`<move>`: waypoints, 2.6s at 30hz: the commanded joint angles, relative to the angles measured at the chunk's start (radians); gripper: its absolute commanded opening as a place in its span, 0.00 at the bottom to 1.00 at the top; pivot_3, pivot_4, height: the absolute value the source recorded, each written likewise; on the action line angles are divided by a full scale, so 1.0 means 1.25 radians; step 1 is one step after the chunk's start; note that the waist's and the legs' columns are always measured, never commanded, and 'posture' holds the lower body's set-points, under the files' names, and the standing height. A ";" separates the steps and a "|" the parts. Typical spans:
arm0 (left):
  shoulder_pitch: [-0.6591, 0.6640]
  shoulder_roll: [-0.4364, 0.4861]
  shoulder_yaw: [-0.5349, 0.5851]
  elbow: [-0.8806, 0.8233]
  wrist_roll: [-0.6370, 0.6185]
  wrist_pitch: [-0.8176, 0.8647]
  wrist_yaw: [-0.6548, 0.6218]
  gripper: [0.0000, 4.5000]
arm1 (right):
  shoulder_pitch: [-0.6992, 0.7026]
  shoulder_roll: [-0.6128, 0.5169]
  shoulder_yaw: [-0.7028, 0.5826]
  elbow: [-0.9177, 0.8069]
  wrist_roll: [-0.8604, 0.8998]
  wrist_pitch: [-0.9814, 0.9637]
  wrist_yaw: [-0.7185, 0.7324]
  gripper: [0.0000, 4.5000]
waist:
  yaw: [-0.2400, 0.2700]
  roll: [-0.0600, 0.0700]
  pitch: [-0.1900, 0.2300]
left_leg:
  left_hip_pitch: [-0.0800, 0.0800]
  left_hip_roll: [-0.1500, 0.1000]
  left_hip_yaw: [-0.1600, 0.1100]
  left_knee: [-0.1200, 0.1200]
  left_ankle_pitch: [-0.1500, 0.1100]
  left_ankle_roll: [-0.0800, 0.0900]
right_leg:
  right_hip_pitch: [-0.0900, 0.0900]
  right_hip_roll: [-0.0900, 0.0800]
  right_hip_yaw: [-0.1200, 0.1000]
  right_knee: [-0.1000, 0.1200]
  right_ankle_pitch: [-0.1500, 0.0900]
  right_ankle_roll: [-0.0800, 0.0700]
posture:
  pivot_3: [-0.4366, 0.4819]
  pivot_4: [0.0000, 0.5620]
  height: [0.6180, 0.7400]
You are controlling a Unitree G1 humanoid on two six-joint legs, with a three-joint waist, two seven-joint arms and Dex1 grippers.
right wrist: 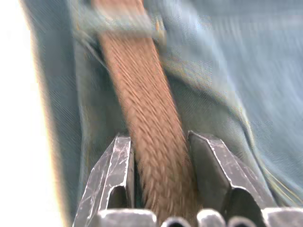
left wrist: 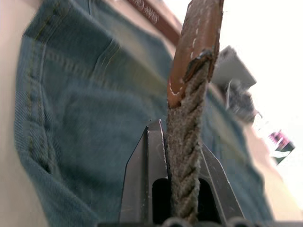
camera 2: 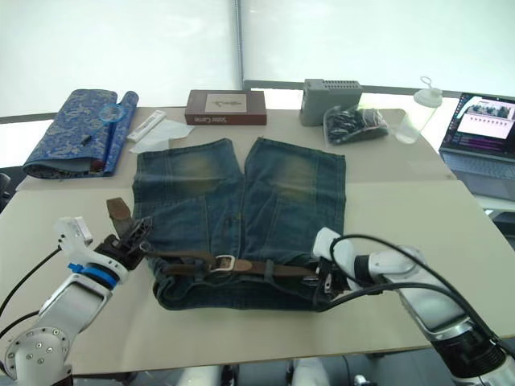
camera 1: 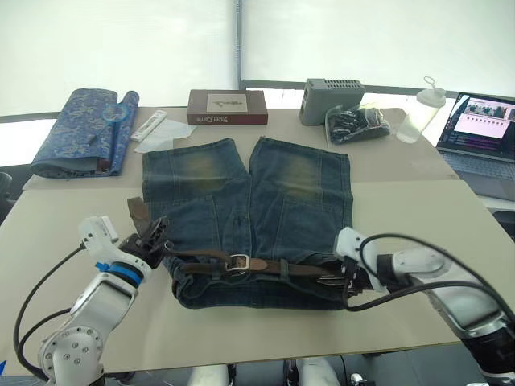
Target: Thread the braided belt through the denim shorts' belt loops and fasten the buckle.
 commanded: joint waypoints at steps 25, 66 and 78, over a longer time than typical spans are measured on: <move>0.017 0.023 -0.065 -0.029 0.118 -0.079 -0.101 0.00 | 0.043 -0.116 0.064 -0.022 -0.159 -0.187 -0.010 0.73 | 0.002 0.001 0.001 | 0.000 -0.001 0.000 -0.003 0.000 0.000 | 0.000 -0.001 -0.002 -0.002 0.000 0.000 | 0.48 0.27 0.74; -0.071 0.033 -0.097 0.018 0.051 -0.075 -0.090 0.00 | 0.099 -0.102 0.153 -0.049 -0.359 0.084 -0.130 0.01 | 0.009 -0.001 -0.001 | 0.004 0.000 0.001 -0.003 -0.001 0.000 | 0.001 -0.002 -0.002 -0.005 0.000 0.000 | 0.48 0.27 0.74; -0.227 -0.038 -0.161 0.080 0.106 -0.096 -0.079 0.00 | 0.081 -0.198 0.039 0.083 -0.419 0.012 -0.199 0.01 | 0.023 -0.001 -0.002 | 0.000 -0.001 0.001 -0.002 0.000 0.001 | 0.001 -0.002 -0.002 -0.009 0.001 0.001 | 0.48 0.27 0.74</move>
